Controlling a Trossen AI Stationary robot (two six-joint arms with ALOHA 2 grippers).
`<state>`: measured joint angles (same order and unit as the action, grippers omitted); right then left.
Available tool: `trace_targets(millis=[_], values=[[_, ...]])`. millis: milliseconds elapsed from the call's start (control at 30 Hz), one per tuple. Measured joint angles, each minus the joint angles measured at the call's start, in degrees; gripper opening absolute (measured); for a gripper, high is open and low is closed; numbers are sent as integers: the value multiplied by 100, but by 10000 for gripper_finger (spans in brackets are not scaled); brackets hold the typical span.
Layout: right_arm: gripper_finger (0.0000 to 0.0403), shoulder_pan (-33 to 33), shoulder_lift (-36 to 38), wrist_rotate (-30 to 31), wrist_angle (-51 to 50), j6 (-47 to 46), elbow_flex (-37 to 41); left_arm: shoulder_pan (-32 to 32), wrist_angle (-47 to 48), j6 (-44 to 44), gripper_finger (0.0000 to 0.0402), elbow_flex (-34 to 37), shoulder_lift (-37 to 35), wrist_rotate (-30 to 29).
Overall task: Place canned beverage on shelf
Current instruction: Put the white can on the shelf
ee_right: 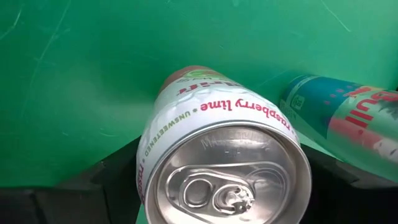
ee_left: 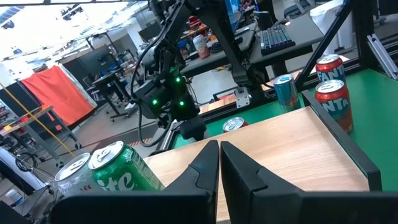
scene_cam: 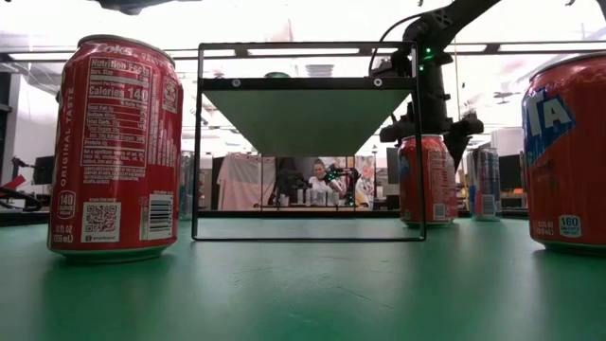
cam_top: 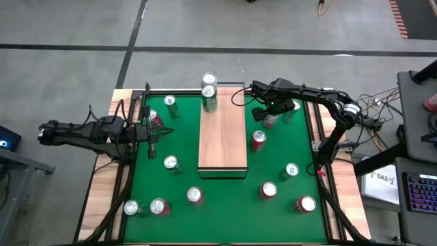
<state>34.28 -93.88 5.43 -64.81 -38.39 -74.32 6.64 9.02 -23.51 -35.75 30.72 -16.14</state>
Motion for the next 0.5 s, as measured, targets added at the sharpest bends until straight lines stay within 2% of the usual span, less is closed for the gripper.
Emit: trace_targets(millis=[200,500], values=[[296,0,83,-27,-51,0,-155,-1,-4,0,0,0,0,0],[296,-15,337,12,-500,50,-1179,-1,-11,0,0,0,0,0]])
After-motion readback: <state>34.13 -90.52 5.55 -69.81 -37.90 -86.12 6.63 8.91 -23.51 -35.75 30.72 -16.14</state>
